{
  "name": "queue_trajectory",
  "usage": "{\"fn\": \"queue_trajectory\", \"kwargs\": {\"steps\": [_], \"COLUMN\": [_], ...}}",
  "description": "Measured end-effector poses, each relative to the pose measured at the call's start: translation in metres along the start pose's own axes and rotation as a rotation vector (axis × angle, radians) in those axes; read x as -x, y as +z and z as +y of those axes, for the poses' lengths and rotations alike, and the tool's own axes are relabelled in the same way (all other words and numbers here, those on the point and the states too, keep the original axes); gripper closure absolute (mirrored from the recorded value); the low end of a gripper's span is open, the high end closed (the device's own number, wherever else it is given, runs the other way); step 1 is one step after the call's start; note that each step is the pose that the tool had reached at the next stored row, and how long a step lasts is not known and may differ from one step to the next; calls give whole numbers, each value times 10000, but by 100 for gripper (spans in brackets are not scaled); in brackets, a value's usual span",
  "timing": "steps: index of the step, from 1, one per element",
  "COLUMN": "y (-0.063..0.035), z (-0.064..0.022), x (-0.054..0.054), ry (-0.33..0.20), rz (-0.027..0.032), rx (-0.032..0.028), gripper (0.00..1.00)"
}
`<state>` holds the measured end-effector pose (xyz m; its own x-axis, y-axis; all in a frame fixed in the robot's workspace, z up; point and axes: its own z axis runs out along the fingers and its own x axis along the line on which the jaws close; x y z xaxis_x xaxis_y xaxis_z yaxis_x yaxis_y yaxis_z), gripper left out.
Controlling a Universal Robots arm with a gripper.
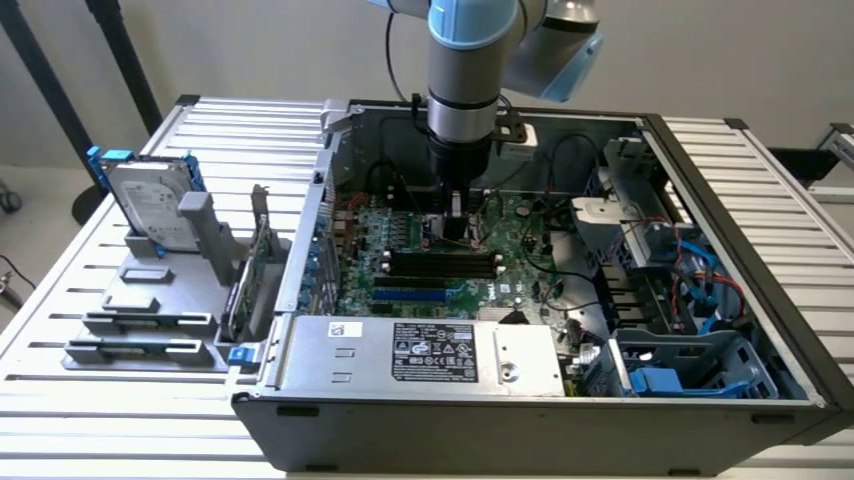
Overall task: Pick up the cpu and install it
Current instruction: 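Place the cpu into insertion slot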
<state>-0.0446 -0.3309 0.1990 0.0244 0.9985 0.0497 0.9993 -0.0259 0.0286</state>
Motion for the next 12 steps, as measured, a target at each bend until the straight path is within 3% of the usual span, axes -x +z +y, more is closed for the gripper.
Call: {"fn": "queue_trajectory", "kwargs": {"steps": [12], "y": [-23], "z": [1], "x": [-1], "ry": [-7], "rz": [-34], "rx": [1], "gripper": [45]}}
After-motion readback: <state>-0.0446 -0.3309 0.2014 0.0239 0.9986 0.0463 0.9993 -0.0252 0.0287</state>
